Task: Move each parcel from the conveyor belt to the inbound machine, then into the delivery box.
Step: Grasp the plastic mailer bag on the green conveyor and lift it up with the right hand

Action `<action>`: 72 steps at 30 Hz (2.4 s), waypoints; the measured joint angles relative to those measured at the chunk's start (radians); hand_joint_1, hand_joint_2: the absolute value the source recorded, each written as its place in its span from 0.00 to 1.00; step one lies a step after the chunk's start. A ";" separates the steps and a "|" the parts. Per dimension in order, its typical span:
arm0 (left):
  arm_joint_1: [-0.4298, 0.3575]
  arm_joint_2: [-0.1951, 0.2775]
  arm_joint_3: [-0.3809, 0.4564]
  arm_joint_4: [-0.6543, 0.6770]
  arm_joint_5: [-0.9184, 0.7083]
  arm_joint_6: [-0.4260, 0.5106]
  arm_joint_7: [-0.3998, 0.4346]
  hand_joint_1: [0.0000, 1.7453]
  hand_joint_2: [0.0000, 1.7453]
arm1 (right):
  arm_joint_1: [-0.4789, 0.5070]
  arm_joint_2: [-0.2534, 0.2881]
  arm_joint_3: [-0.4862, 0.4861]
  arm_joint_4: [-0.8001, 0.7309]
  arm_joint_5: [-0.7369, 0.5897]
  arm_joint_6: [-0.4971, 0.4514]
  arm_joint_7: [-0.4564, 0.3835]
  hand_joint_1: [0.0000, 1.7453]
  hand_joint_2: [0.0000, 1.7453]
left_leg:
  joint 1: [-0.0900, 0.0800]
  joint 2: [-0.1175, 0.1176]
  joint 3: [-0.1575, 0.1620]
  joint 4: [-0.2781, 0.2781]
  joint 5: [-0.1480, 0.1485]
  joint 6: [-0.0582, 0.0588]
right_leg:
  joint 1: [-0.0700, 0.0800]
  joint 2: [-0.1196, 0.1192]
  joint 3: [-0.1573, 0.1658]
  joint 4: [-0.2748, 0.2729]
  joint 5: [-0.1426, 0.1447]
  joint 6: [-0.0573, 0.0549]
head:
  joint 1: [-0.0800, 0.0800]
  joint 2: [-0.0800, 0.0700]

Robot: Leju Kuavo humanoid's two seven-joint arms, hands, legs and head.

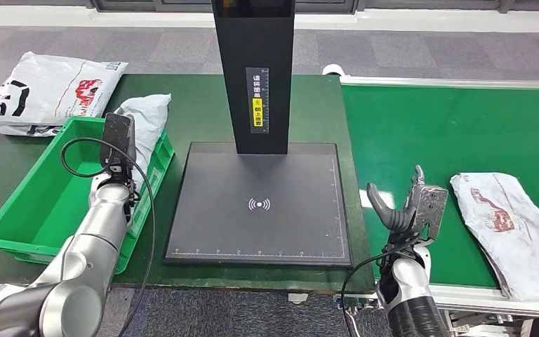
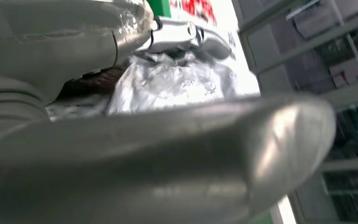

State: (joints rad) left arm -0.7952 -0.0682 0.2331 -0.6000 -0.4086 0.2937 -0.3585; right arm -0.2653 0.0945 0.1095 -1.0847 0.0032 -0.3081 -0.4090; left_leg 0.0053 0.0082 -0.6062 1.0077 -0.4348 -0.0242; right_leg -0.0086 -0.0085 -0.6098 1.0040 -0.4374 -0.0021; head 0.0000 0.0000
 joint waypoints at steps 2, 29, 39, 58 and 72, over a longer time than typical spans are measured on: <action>0.006 -0.015 -0.016 0.004 0.025 -0.025 -0.012 0.00 0.50 | -0.005 -0.002 0.000 0.002 0.005 0.002 0.003 0.00 0.25 | 0.000 0.000 0.000 0.000 0.000 0.000 | 0.000 0.000 0.000 0.000 0.000 0.000 | 0.000 0.000; 0.082 -0.097 -0.240 -0.082 0.238 0.258 -0.181 0.00 0.00 | -0.064 -0.001 0.000 0.077 0.098 -0.025 -0.018 0.00 1.00 | 0.000 -0.005 0.000 0.000 0.001 0.001 | 0.000 -0.006 0.003 0.000 -0.001 0.001 | 0.000 0.000; 0.056 -0.096 -0.216 -0.131 0.262 0.400 -0.322 0.00 0.00 | -0.085 0.012 0.000 0.106 0.099 -0.051 -0.058 0.00 1.00 | 0.000 -0.005 0.000 0.000 0.001 0.001 | 0.000 -0.006 0.003 0.000 -0.001 0.001 | 0.000 0.000; 0.109 -0.149 -0.295 -0.337 0.348 0.103 -0.245 0.00 1.00 | -0.076 0.012 0.000 0.109 0.108 -0.082 -0.070 0.00 1.00 | 0.000 -0.005 0.000 0.000 0.001 0.001 | 0.000 -0.005 0.002 0.000 -0.001 0.001 | 0.000 0.000; 0.156 -0.194 -0.632 -0.140 0.310 -0.189 -0.210 0.00 1.00 | -0.100 0.001 0.000 0.132 0.286 -0.178 -0.008 0.00 1.00 | -0.002 -0.004 0.000 0.000 0.000 0.003 | -0.002 -0.004 0.001 -0.001 -0.001 0.001 | 0.000 0.000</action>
State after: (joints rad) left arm -0.6394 -0.2618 -0.3992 -0.7401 -0.0984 0.1043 -0.5682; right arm -0.3656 0.0953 0.1095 -0.9524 0.2888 -0.4863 -0.4174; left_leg 0.0030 0.0044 -0.6062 1.0078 -0.4350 -0.0214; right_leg -0.0106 -0.0126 -0.6084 1.0034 -0.4380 -0.0013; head 0.0000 0.0000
